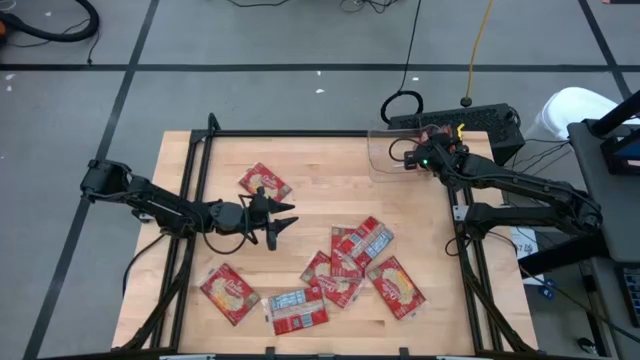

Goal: Sort popcorn bags into baskets
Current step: Put the red popcorn bag into the transparent bin

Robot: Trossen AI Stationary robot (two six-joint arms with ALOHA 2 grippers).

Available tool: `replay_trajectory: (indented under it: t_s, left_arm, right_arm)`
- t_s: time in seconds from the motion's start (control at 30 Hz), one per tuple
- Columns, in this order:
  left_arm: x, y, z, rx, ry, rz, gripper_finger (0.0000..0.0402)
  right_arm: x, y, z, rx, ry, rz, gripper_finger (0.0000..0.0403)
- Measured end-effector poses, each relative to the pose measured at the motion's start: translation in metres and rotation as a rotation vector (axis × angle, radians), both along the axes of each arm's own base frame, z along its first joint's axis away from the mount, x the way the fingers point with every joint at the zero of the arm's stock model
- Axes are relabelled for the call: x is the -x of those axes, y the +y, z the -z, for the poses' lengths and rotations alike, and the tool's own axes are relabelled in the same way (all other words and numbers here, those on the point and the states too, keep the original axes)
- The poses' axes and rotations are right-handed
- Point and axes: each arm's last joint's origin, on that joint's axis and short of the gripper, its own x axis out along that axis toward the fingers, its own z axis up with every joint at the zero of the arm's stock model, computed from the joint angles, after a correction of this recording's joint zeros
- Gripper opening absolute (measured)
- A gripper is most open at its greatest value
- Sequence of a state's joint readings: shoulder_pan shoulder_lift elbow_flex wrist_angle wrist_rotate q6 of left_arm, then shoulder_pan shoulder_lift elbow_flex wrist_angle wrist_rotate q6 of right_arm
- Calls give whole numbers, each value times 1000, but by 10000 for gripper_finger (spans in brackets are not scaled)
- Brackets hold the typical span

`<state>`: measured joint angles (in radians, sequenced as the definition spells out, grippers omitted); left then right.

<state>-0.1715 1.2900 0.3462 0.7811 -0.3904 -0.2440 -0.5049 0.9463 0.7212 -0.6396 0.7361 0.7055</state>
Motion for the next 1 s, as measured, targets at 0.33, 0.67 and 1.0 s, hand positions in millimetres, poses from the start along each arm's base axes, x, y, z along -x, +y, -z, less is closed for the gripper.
replay_trajectory:
  t_s: [0.33,0.67,1.0]
  left_arm:
    - [0,0,0,-1,0,0,186]
    - [0,0,0,-1,0,0,186]
    - [0,0,0,-1,0,0,186]
  right_arm:
    - [1,0,0,14,12,15,0]
    - [5,-6,-1,33,34,57,14]
    - [6,-7,-1,42,58,57,56]
